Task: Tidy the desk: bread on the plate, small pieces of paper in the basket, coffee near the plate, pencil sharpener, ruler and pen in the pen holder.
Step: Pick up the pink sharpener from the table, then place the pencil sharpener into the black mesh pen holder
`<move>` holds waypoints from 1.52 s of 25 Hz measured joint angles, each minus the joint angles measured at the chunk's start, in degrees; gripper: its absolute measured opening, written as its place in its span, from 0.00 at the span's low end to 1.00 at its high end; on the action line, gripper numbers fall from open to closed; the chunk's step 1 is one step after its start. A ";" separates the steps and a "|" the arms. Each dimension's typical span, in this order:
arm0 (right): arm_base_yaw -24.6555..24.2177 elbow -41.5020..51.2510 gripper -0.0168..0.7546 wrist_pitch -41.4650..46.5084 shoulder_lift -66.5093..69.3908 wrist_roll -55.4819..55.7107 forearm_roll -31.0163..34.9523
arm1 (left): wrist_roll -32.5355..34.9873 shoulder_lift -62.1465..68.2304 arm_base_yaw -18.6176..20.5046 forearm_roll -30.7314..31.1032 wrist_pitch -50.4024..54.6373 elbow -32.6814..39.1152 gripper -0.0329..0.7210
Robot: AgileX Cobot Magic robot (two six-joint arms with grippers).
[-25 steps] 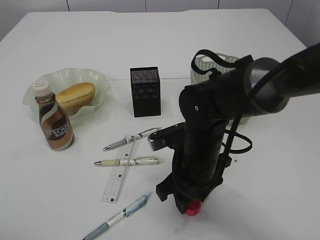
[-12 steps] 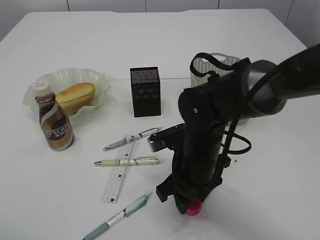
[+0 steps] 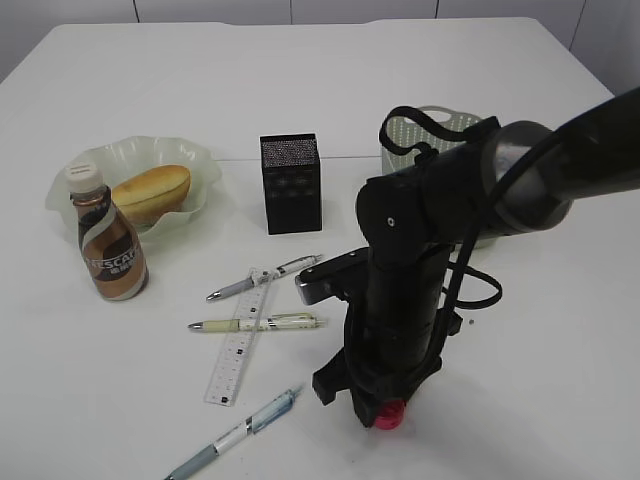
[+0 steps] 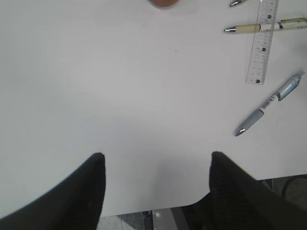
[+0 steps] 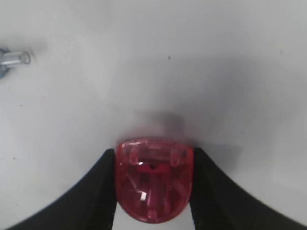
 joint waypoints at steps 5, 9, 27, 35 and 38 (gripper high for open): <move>0.00 -0.51 0.42 1.20 0.11 0.00 0.00 | 0.00 0.00 0.00 0.00 0.00 0.00 0.70; 0.00 -4.91 0.42 7.48 0.31 0.00 0.00 | 0.00 0.00 0.00 0.00 0.00 0.00 0.70; 0.00 -38.55 0.42 15.76 0.44 6.99 -5.10 | 0.00 0.00 0.00 2.11 0.00 0.00 0.70; 0.00 -41.12 0.42 -0.49 0.59 12.06 -16.35 | 0.00 0.00 0.00 2.22 0.00 0.00 0.70; 0.00 -41.12 0.42 -5.13 0.59 14.53 -21.25 | 0.00 0.00 0.00 2.22 0.00 0.00 0.70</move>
